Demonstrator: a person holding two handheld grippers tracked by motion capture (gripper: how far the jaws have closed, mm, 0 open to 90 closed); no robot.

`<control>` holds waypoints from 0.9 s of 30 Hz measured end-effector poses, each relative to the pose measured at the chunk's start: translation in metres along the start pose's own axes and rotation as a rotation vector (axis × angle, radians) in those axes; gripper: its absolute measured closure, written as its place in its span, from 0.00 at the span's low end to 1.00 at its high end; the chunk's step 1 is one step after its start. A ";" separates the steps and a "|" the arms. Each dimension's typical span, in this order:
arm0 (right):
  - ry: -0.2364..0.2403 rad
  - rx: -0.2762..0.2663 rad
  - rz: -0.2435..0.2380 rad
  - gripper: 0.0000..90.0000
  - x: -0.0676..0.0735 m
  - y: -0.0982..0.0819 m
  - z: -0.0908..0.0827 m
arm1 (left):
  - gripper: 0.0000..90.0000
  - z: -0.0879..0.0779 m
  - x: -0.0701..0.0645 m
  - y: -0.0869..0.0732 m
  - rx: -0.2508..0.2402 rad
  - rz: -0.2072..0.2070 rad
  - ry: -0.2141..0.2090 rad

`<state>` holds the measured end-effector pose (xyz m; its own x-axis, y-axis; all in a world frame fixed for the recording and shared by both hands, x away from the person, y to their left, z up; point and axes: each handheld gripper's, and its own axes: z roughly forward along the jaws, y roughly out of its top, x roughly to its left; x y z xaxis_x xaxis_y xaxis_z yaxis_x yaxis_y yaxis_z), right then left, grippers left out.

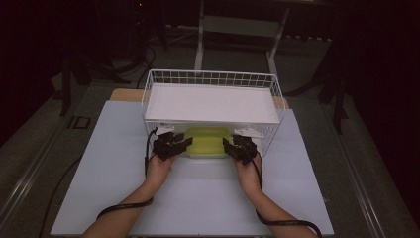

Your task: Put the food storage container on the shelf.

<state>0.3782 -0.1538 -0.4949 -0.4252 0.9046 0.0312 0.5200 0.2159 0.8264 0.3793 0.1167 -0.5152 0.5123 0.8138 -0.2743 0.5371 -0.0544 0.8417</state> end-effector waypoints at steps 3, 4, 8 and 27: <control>0.006 -0.006 -0.023 0.59 0.003 0.001 -0.003 | 0.60 -0.004 -0.001 0.002 -0.012 0.006 -0.005; 0.007 -0.005 -0.032 0.59 0.005 0.001 -0.005 | 0.60 -0.005 -0.002 0.002 -0.011 0.001 -0.008; 0.029 -0.011 -0.050 0.57 0.012 0.002 -0.010 | 0.60 -0.012 -0.007 0.004 -0.014 0.015 -0.019; 0.171 -0.013 -0.041 0.50 0.027 0.000 -0.045 | 0.41 -0.067 -0.026 0.004 -0.006 0.015 -0.181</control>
<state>0.3332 -0.1455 -0.4692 -0.5663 0.8191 0.0921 0.4904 0.2451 0.8363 0.3228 0.1338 -0.4737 0.6326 0.6957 -0.3403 0.5247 -0.0619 0.8490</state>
